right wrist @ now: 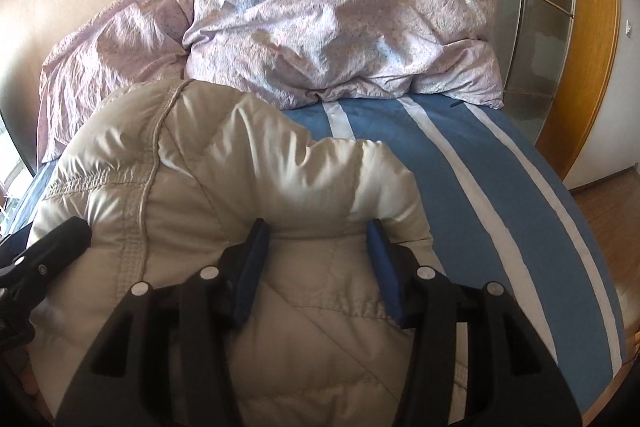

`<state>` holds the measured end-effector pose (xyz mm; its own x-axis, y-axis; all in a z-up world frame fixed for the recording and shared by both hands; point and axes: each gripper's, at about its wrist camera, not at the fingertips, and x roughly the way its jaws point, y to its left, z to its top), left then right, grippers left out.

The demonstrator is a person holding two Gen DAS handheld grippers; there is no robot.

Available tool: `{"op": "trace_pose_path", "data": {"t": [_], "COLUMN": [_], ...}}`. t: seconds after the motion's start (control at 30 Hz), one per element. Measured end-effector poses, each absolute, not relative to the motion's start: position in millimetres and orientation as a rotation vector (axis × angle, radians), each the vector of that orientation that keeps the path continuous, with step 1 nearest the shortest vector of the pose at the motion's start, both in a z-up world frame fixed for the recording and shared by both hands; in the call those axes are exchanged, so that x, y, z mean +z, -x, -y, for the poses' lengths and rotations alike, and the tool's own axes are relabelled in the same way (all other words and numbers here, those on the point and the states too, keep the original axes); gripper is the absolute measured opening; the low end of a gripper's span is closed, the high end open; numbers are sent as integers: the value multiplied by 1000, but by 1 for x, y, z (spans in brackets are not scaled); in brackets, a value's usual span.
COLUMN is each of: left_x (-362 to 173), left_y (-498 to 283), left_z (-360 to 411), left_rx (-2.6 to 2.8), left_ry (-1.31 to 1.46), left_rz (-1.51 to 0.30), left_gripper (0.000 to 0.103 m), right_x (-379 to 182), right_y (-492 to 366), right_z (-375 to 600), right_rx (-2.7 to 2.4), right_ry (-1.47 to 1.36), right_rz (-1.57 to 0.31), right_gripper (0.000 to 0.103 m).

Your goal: Fold large clothes

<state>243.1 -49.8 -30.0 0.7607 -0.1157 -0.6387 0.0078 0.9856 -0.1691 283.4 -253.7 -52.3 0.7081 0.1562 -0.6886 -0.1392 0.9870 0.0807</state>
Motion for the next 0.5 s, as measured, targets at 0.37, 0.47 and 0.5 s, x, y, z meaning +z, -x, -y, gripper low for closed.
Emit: {"op": "trace_pose_path", "data": {"t": [0.37,0.47,0.5], "left_x": [-52,-50,-48], "left_y": [-247,-246,-245], "left_z": [57,62,62], "left_rx": [-6,12,17], "left_ry": [108,75,66], "left_rz": [-664,-654,-658], "left_gripper": [102,102,102], "right_x": [-77,-80,-79], "right_y": [-293,-293,-293], "right_z": [246,246,246], "right_rx": [152,149,147], "right_ry": [10,11,17], "right_rz": [-755,-758,-765], "right_gripper": [53,53,55]}}
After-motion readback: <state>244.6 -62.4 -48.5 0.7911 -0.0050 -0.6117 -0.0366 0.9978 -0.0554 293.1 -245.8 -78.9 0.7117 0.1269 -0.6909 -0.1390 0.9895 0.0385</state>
